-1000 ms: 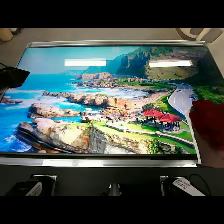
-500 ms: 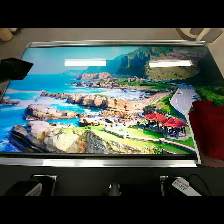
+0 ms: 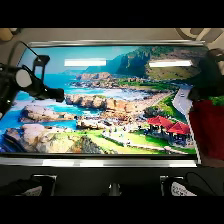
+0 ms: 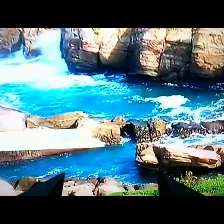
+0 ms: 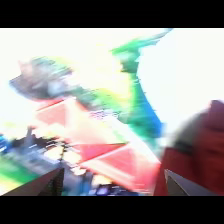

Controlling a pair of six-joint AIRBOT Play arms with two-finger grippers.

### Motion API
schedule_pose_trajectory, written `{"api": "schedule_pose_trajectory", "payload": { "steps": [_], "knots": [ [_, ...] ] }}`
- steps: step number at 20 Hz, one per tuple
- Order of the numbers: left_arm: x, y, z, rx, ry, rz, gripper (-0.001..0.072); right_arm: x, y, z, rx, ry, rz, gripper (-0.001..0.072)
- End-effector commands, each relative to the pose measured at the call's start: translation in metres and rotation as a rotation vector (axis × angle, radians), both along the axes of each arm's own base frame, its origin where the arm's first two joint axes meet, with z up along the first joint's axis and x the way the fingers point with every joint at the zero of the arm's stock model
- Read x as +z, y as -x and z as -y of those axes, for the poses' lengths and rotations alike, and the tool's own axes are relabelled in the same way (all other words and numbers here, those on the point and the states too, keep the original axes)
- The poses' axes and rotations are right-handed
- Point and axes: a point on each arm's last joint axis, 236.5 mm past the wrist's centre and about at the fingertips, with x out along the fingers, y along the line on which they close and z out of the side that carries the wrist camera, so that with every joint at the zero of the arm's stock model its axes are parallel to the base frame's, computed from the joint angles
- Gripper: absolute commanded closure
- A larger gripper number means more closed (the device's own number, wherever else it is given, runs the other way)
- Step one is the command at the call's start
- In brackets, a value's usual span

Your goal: Fold the shirts.

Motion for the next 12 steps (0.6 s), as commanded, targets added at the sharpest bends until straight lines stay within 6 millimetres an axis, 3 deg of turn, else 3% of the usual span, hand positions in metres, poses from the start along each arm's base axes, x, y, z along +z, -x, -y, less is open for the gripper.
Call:
{"api": "schedule_pose_trajectory", "payload": {
  "steps": [1,12],
  "knots": [
    [-0.0229,0.0157,0.0086,-0.015,-0.015,-0.02,0.0003,-0.041,0.0393,-0.0628,0.157,-0.064,-0.21,0.0047],
    [-0.0228,0.0149,0.0097,-0.017,-0.014,-0.017,0.0002,-0.0423,0.0432,-0.0604,0.16,-0.046,-0.228,0.0044]
  ]
}}
